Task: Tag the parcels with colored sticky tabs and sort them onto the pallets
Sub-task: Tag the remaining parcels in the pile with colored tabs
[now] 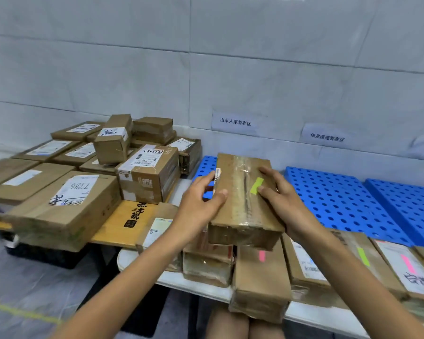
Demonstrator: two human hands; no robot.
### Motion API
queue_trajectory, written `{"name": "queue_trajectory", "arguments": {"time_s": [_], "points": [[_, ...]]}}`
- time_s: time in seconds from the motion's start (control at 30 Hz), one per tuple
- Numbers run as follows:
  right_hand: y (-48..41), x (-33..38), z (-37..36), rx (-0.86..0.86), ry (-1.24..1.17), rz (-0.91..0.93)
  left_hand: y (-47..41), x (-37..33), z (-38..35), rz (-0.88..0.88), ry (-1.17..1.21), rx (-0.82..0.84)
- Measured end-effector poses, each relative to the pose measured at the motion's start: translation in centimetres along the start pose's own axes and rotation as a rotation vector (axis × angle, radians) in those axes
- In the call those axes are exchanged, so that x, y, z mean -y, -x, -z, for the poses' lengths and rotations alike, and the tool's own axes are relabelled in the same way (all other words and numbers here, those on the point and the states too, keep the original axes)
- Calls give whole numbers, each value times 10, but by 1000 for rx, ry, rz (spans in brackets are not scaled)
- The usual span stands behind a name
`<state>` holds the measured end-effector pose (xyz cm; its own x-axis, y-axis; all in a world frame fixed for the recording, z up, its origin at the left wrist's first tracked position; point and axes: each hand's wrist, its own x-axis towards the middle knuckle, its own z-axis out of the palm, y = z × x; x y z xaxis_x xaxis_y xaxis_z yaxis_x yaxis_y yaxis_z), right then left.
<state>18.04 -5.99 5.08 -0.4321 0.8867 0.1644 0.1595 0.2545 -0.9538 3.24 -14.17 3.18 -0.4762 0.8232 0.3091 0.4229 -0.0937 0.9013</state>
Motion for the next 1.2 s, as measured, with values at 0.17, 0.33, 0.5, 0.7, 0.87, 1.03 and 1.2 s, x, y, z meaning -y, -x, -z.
{"name": "queue_trajectory", "arguments": {"time_s": [0.17, 0.33, 0.5, 0.7, 0.87, 1.03, 1.2], "points": [[-23, 42, -97, 237, -226, -30, -23, 7, 109, 150, -9, -161], [-37, 36, -207, 437, -226, -197, -36, 55, 189, 348, -228, -164], [-33, 11, -250, 478, -127, -308, -29, 99, 214, 435, -403, -21], [-40, -5, -259, 409, 98, -272, -30, 133, 200, 310, -493, 1], [-38, 7, -260, 431, 348, -49, -31, 158, 200, 59, -593, -9], [-103, 58, -278, 223, 126, 281, -87, 117, 231, -128, -275, -554], [-188, 71, -347, 368, -133, -79, -185, 134, 260, 381, 30, -465]]}}
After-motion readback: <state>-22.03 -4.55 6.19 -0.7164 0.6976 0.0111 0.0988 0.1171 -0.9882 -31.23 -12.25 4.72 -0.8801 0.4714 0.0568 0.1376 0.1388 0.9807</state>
